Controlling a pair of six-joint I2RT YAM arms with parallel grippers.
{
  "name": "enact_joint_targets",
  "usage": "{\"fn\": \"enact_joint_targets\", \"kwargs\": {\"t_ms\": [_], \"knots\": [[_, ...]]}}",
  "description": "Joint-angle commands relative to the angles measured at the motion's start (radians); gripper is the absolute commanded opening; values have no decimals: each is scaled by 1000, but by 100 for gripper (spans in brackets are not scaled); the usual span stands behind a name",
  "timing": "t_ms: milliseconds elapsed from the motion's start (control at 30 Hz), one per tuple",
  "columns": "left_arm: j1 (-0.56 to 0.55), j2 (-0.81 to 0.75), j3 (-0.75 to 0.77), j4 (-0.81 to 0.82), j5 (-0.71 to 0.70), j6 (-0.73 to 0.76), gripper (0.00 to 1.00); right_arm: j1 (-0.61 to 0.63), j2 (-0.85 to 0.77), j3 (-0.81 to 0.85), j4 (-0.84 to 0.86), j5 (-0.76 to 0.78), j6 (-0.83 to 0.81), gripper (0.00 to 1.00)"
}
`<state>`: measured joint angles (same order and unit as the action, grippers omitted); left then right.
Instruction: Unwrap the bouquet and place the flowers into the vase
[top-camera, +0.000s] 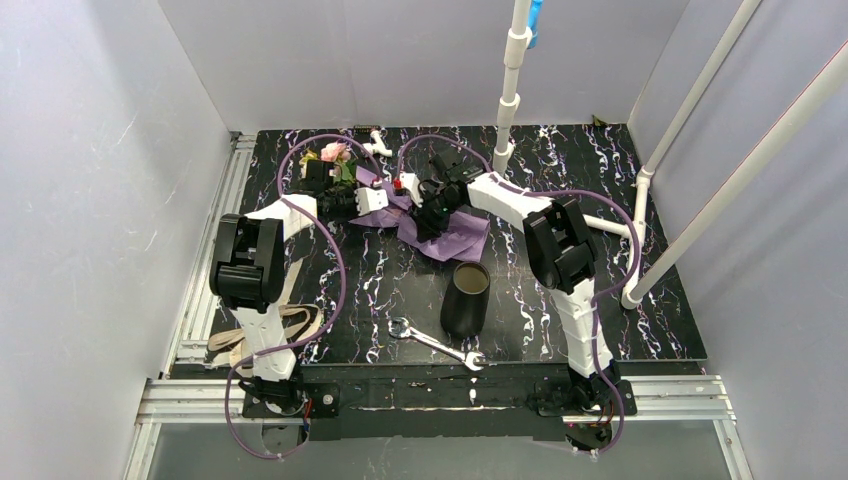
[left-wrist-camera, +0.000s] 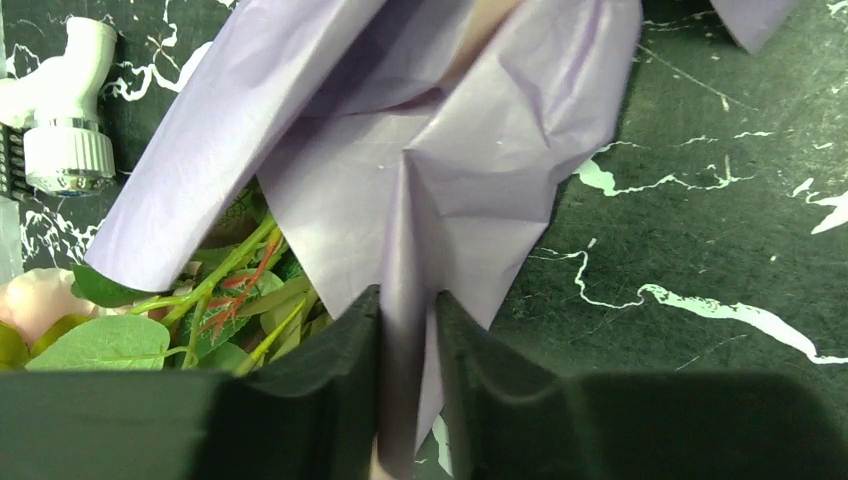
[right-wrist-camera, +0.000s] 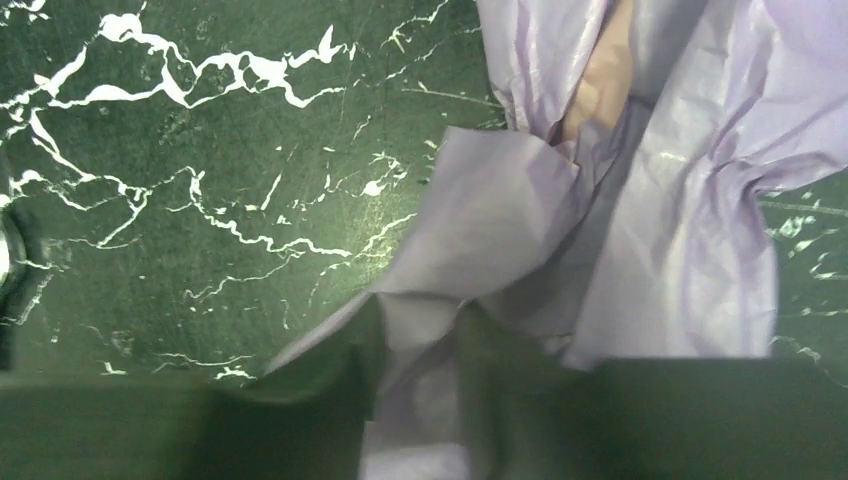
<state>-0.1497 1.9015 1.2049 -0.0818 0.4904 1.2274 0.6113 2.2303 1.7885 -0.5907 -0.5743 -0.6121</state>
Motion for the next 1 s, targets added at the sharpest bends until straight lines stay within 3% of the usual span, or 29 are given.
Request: {"fn": "enact_joint_targets", "kwargs": {"t_ms": [0,33,67,300,500,967], "knots": [[5,-51,13,-14,-18,8,11,7,3,32,52,-2,35,15],[8,-51,12,-15,-22,18,5,7,2,47,48,-3,41,1],[12,-53,9,-13,-22,23,0,7,1,65,44,-8,49,1],[79,-83,-1,-74,29,75,0,-22,-32,224,48,-34,189,1],[119,-117,-46,-128,79,196,0,-40,-84,230,81,-53,274,1],[290,-114,0,-317,140,457,0,-65,-79,187,277,488,381,1]]}}
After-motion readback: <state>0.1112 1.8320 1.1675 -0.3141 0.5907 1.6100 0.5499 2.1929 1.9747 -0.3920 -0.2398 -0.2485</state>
